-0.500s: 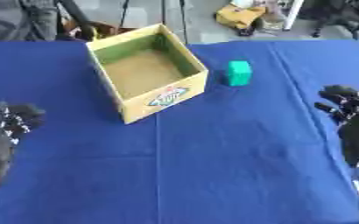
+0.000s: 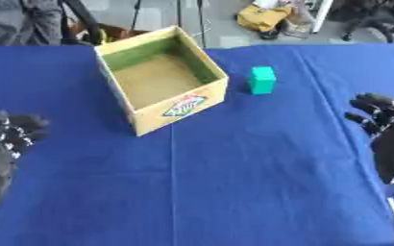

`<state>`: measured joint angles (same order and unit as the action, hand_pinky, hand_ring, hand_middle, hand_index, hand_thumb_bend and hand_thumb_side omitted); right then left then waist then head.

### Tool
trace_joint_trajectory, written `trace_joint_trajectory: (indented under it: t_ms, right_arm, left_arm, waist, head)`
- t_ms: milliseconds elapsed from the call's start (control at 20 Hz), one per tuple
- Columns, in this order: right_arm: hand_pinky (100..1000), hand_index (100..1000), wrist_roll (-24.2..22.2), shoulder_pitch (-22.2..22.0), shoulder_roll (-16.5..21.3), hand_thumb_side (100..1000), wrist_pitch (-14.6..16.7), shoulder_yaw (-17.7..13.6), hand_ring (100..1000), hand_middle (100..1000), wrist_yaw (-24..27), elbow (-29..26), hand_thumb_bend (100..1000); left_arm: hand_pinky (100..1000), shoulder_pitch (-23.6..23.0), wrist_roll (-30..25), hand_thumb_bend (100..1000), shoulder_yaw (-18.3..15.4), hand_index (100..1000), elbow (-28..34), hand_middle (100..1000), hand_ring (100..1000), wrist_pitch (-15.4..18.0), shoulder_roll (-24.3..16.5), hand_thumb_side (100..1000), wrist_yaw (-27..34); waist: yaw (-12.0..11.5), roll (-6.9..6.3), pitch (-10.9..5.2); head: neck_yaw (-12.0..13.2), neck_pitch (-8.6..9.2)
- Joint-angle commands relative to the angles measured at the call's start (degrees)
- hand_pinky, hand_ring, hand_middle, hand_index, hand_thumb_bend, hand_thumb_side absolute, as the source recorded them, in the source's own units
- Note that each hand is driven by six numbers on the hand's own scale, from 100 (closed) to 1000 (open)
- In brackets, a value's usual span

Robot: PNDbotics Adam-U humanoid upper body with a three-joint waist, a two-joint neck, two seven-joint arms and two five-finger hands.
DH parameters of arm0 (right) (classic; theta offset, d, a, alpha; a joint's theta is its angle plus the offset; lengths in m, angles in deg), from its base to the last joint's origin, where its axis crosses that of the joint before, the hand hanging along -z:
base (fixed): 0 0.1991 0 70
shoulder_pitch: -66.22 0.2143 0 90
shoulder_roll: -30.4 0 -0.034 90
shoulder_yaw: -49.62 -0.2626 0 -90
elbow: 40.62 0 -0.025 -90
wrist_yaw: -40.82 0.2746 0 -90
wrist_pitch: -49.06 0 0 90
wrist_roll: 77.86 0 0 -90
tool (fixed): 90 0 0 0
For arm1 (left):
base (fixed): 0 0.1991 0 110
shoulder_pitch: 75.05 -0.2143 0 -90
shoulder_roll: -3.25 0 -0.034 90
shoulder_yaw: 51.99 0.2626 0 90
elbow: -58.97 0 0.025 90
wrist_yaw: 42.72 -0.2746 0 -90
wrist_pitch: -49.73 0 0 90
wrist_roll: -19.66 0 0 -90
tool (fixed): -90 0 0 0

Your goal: Pick up objects on the table and place them in the box.

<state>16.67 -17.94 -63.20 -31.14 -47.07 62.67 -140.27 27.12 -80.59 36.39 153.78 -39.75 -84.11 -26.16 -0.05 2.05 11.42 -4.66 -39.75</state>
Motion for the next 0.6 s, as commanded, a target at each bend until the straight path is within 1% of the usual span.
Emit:
trace_joint_trajectory:
  t_ms: [50, 150, 300, 450, 600]
  right_arm:
    - [730, 683, -0.2, 0.59, 2.35, 912, 0.26, -0.24, 786, 683, 0.07, -1.1, 100]
    - [731, 684, -0.29, 1.17, 4.26, 897, 0.56, -0.33, 787, 685, -0.07, -1.34, 100]
    - [733, 692, -0.44, 3.07, 8.31, 849, 1.18, -0.53, 789, 688, -0.52, -1.53, 100]
    - [735, 703, -1.09, 6.2, 12.63, 802, 1.91, -0.26, 792, 693, -1.66, -1.11, 100]
    - [739, 727, -3.0, 10.25, 17.1, 740, 2.82, 0.94, 799, 706, -3.77, 0.12, 100]
  left_arm:
    - [830, 0.46, 0.08, 412, -0.16, 673, 0.86, 601, 793, 0.04, -0.82, 1000, -0.11]
    - [830, 0.46, 0.06, 411, -0.14, 673, 0.86, 601, 793, 0.04, -0.88, 1000, -0.12]
    - [830, 0.48, 0.01, 411, -0.08, 673, 0.84, 601, 793, 0.04, -0.92, 1000, -0.11]
    - [830, 0.42, -0.07, 411, 0.02, 673, 0.81, 601, 793, 0.02, -0.97, 1000, -0.12]
    - [830, 0.41, -0.22, 410, 0.21, 673, 0.79, 601, 793, -0.01, -1.05, 1000, -0.11]
  waist:
    - [-0.07, -0.06, -0.64]
    - [-0.16, -0.05, -0.69]
    - [-0.3, -0.06, -0.78]
    - [-0.54, 0.01, -0.95]
    - [-0.93, 0.08, -1.2]
  head:
    - [-0.13, -0.35]
    - [-0.17, -0.34]
    - [-0.2, -0.36]
    - [-0.2, -0.29]
    - [-0.4, -0.36]
